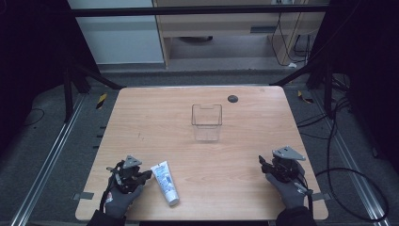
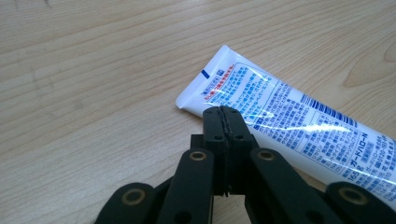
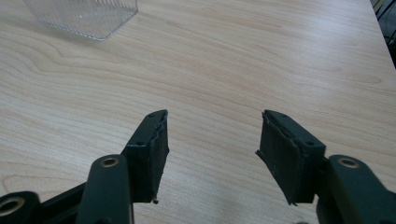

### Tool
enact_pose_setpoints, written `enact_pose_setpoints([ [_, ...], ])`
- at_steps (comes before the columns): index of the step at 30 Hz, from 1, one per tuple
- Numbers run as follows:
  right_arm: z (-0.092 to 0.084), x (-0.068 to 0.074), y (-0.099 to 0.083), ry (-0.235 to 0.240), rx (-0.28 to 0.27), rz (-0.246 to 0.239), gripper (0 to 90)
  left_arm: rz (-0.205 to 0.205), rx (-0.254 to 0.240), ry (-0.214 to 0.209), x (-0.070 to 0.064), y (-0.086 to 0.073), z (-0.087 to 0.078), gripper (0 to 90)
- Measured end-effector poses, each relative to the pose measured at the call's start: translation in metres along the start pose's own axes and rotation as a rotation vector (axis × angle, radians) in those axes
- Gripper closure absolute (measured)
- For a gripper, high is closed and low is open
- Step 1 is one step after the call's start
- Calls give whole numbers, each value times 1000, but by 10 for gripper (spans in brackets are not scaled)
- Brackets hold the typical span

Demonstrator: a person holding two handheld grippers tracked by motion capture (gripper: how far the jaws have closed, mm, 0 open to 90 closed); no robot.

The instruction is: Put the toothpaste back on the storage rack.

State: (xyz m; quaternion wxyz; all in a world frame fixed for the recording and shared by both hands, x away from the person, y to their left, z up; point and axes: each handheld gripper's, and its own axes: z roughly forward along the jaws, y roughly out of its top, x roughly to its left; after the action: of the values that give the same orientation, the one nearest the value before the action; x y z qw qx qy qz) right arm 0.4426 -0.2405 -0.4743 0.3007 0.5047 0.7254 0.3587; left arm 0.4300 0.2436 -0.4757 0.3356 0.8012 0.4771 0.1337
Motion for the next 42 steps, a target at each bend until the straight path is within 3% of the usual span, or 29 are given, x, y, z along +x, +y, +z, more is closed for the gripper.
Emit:
enact_pose_setpoints([
  [12, 3, 1, -1, -7, 12, -1, 354, -1, 7, 6, -4, 9, 15, 894],
  [21, 5, 0, -1, -9, 20, 2, 348, -14, -1, -34, -6, 20, 25, 893],
  [29, 7, 0, -2, -4, 27, 2, 343, 10, 2, -46, -15, 29, 34, 892],
  [42, 7, -1, -3, -7, 34, 4, 341, 98, 25, -68, -37, 39, 43, 892],
])
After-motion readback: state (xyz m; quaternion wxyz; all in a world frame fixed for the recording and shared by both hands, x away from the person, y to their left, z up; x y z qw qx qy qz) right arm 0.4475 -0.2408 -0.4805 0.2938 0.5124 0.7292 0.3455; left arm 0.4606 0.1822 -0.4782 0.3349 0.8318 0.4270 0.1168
